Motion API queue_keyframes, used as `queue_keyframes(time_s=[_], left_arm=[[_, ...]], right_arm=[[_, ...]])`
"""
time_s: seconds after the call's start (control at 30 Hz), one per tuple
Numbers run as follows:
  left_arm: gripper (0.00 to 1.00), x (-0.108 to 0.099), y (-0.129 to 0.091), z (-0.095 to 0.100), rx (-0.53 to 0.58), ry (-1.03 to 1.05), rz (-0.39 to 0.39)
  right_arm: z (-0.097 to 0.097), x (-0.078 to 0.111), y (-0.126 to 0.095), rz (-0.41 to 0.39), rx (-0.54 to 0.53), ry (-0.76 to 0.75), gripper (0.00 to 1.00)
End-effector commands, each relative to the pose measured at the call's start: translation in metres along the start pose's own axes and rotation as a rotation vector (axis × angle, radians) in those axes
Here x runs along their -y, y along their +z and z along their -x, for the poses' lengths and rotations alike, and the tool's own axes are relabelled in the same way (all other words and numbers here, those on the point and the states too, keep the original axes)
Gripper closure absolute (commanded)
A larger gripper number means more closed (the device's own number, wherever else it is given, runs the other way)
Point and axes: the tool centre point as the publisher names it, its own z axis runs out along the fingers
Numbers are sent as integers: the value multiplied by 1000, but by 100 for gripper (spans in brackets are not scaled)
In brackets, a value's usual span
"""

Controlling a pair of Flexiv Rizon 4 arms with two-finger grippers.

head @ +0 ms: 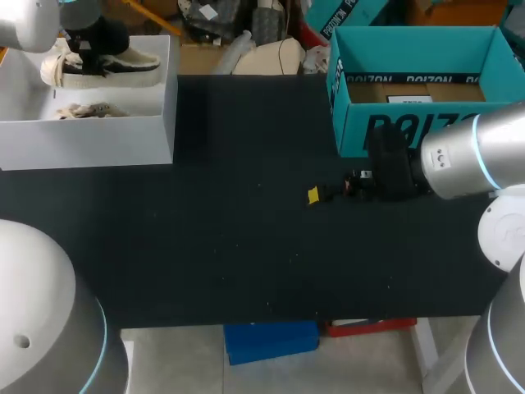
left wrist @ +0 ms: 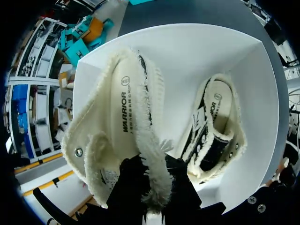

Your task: Take the shoe out of the shoebox, open the shoe tongue, remove and reinsert the insole, then place the shoe into the shoebox

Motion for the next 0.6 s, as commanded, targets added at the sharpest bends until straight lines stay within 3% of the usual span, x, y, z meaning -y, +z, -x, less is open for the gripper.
queue_keyframes(time_s=[0.03,0.4,0.43,0.47,0.53,0.6], left_arm=[[100,3,34,10,-33,10,10],[99,4,78,2,-39,2,44],[82,4,79,2,-37,5,47],[57,4,80,1,-29,11,52],[45,3,80,0,-18,10,54],[0,-1,78,0,-17,0,51]], right_arm=[[-1,0,1,0,2,1,0],[-1,0,1,0,2,1,0],[-1,0,1,0,2,1,0],[-1,0,1,0,2,1,0],[-1,0,1,0,2,1,0],[-1,0,1,0,2,1,0]])
